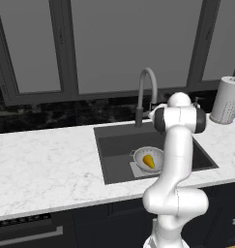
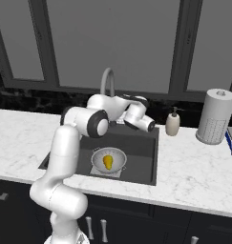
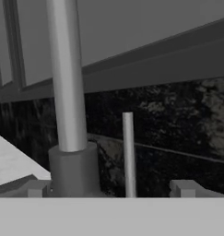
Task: Put the colander in the sink, put the pear in the colander, and turn on the sink faucet and pour water over the colander.
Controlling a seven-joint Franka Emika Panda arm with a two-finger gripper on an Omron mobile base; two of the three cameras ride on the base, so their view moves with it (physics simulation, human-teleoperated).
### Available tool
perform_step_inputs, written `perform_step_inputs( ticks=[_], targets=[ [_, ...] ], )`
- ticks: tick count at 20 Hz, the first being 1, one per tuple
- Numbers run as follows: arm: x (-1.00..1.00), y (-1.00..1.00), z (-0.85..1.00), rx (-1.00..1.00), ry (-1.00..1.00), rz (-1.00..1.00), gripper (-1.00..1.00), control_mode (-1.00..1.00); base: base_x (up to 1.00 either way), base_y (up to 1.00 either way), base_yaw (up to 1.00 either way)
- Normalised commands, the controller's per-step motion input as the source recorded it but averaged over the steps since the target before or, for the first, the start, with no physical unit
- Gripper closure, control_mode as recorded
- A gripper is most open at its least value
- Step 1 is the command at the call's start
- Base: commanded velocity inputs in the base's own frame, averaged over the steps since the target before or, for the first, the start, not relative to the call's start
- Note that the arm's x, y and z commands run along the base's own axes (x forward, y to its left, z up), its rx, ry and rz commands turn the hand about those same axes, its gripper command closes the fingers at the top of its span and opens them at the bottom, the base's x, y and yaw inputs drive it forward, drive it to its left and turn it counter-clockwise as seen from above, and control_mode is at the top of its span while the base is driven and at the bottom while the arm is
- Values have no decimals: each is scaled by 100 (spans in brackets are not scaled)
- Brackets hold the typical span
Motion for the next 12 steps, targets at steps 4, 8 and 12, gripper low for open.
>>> perform_step_inputs(
  ticks=[4, 8, 12],
  targets=[
    [24, 0, 0, 0, 0, -5, -100, -100, 0, 0, 0],
    [21, -4, -1, 0, 0, -6, -100, -100, 0, 0, 0],
    [21, -23, -4, 0, 0, -4, -100, -100, 0, 0, 0]
  ],
)
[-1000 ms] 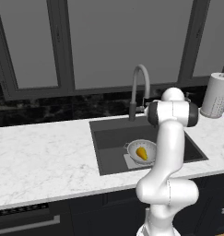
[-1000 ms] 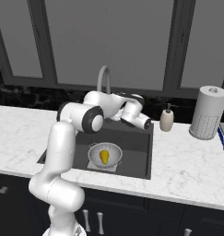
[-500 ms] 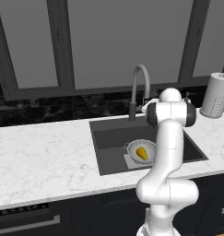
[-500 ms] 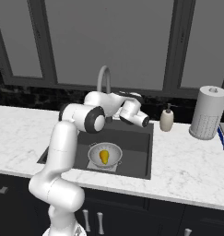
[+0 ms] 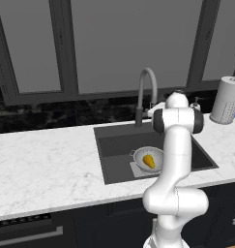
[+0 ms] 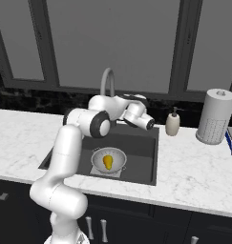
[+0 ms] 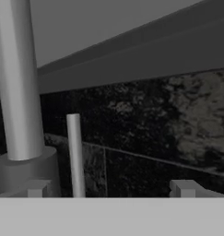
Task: Put the colander in the sink, put the pear in the colander, and turn on the sink faucet and pour water over the colander.
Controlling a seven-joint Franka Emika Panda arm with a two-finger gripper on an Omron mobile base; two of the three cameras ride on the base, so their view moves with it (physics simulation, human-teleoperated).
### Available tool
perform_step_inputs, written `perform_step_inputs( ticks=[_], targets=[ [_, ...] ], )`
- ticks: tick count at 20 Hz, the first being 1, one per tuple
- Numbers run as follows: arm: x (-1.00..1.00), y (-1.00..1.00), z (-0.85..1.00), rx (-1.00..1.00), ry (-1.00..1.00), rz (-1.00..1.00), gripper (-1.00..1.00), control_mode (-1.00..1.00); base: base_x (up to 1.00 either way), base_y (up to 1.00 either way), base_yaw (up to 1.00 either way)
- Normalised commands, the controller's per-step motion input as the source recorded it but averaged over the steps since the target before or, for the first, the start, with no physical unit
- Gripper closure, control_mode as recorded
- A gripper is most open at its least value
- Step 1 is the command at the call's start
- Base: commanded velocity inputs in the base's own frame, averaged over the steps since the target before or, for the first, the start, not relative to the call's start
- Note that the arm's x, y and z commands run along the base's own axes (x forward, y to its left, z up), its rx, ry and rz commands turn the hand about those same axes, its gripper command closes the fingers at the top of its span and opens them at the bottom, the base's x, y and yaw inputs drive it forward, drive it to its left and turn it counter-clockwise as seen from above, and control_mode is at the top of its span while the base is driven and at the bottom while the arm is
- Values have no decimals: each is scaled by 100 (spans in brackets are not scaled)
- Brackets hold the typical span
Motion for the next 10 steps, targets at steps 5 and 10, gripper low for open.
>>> perform_step_inputs(
  ticks=[5, 10],
  targets=[
    [15, -25, -6, 0, 0, -3, -100, -100, 0, 0, 0],
    [5, -31, -2, 0, 0, -14, -100, -100, 0, 0, 0]
  ],
)
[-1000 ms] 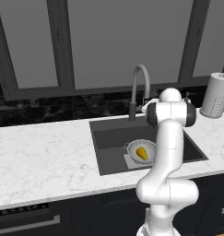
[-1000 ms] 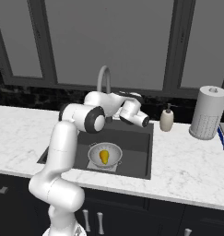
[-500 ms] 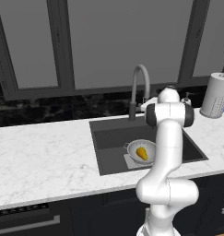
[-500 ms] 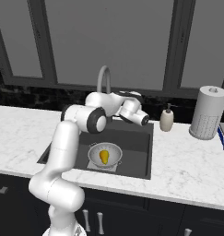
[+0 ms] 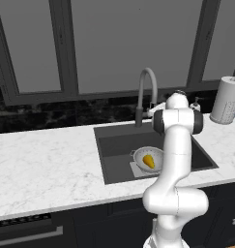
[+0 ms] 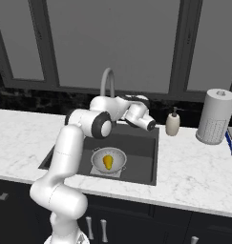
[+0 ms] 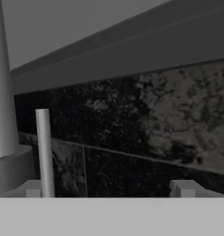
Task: Put the colander in the sink, put the pear in the colander, and turn on the sink faucet and pour water over the colander.
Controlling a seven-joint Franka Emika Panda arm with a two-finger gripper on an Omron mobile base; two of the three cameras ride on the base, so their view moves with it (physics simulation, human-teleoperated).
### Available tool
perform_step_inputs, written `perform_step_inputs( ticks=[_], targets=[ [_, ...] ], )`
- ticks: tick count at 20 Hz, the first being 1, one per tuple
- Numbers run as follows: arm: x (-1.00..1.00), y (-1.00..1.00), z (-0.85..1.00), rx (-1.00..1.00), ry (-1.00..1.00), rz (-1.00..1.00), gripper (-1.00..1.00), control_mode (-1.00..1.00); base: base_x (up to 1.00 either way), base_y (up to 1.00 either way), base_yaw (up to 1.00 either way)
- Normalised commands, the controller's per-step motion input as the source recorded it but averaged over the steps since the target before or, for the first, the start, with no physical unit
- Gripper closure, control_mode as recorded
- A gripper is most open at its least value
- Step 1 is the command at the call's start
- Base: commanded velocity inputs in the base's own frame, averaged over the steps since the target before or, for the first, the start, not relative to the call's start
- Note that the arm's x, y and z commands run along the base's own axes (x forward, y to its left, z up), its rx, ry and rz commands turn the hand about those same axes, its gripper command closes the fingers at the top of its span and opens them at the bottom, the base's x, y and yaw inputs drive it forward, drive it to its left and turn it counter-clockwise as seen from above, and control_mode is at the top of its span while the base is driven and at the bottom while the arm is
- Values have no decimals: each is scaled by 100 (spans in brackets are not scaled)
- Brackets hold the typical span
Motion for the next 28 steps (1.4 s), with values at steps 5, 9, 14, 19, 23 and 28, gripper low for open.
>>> perform_step_inputs(
  ticks=[5, 9, 14, 19, 23, 28],
  targets=[
    [14, -11, -1, 0, 0, -20, -100, -100, 0, 0, 0],
    [16, -6, 0, 0, 0, -24, -100, -100, 0, 0, 0],
    [3, -84, 0, 0, 0, -13, -100, -100, 0, 0, 0],
    [10, -100, 0, 0, 0, -1, -100, -100, 0, 0, 0],
    [16, -100, 0, 0, 0, 0, -100, -100, 0, 0, 0],
    [10, -100, 0, 0, 0, 0, -100, -100, 0, 0, 0]
  ],
)
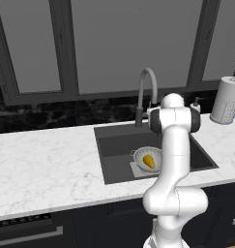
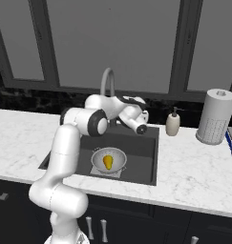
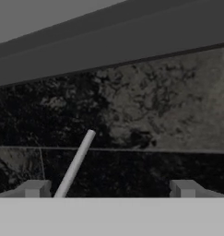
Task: Put the colander in the sink, put the pear in the colander, and turn on the sink faucet and pour water over the colander.
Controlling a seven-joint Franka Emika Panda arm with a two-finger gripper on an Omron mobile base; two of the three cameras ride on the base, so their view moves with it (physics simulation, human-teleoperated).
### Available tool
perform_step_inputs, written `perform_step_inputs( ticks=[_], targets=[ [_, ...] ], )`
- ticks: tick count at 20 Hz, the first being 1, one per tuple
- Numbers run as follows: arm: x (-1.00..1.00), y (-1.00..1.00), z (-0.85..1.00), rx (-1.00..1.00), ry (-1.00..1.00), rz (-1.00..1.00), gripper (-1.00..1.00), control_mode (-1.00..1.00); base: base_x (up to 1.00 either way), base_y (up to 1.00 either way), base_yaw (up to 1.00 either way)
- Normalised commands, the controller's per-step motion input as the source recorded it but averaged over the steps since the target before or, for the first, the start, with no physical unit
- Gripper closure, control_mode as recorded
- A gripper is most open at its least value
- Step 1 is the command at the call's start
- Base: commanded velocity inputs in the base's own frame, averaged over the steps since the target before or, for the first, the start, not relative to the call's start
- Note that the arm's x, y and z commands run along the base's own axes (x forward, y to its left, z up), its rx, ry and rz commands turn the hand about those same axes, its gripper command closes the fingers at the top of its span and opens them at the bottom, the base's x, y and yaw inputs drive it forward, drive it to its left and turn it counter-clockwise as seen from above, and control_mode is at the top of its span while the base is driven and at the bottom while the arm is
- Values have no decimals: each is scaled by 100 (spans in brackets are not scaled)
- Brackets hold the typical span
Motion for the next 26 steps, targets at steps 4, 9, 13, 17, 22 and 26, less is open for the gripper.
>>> perform_step_inputs(
  ticks=[4, 9, 13, 17, 22, 26],
  targets=[
    [3, -100, 4, 2, 0, -3, -100, -100, 0, 0, 0],
    [11, -75, 34, 1, 3, -7, -100, -100, 0, 0, 0],
    [22, -35, 58, 0, 5, -7, -100, -100, 0, 0, 0],
    [20, -27, 67, 0, 7, -4, -100, -100, 0, 0, 0],
    [-1, -39, 62, 0, 4, -1, -100, -100, 0, 0, 0],
    [-59, -18, 27, 0, 0, 0, -100, -100, 0, 0, 0]
  ],
)
